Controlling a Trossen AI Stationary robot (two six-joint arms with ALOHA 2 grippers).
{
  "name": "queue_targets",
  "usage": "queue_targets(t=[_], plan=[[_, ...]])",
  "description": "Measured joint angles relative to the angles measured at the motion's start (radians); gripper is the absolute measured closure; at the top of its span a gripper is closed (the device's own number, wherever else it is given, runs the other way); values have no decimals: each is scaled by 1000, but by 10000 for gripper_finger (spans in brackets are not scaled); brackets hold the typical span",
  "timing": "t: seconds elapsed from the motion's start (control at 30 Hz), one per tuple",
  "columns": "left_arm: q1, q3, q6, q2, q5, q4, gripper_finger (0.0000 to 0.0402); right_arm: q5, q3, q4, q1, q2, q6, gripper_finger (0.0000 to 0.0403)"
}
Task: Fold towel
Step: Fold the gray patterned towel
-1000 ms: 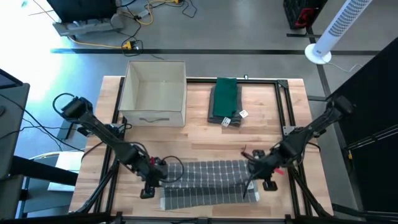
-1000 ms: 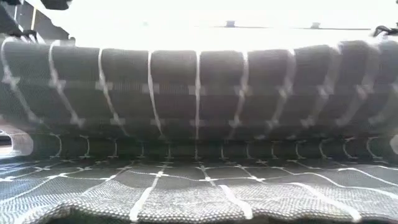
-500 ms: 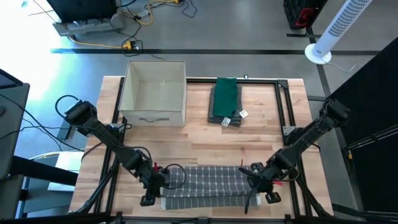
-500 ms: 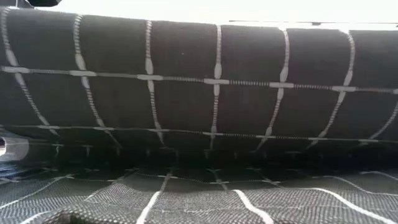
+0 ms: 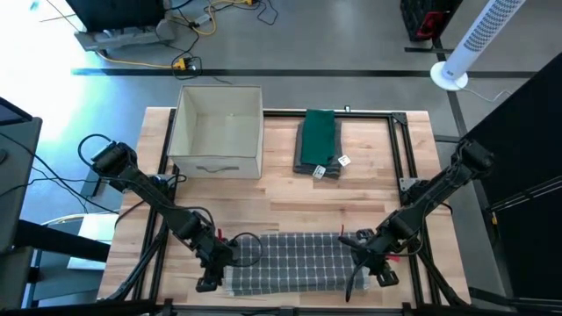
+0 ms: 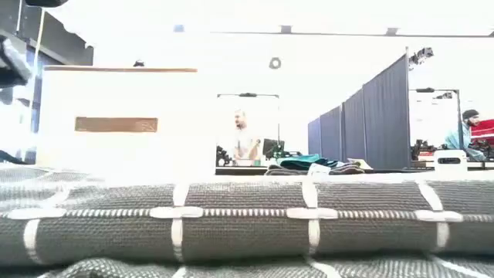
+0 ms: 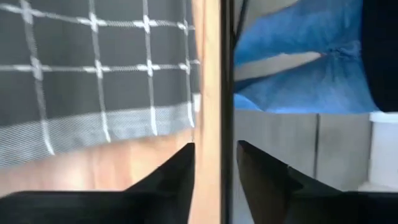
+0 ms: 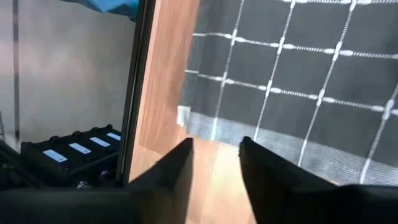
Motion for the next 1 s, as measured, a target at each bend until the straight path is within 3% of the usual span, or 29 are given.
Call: queue_targets(t=[0.13, 0.23, 0.47, 0.63, 0.73, 0.87, 1.0], plan=[[0, 0, 4, 0, 13, -64, 257, -4, 17, -74, 0, 0, 18, 232], [1, 0, -8, 0, -33, -89, 254, 48, 33, -103, -2, 0, 90, 225], [-18, 0, 37, 12, -393, -73, 266, 377, -22, 147, -3, 15, 259, 248], [-21, 0, 85, 62, -384, -37, 291, 392, -81, 301, -9, 68, 316, 320], [-29, 0, 102, 123, -349, 22, 331, 389, -106, 348, -9, 101, 349, 383], [-43, 0, 78, 196, -344, 49, 393, 376, -107, 369, -1, 145, 374, 395], [-41, 6, 90, 229, -346, 25, 390, 366, -107, 330, -2, 187, 380, 401]])
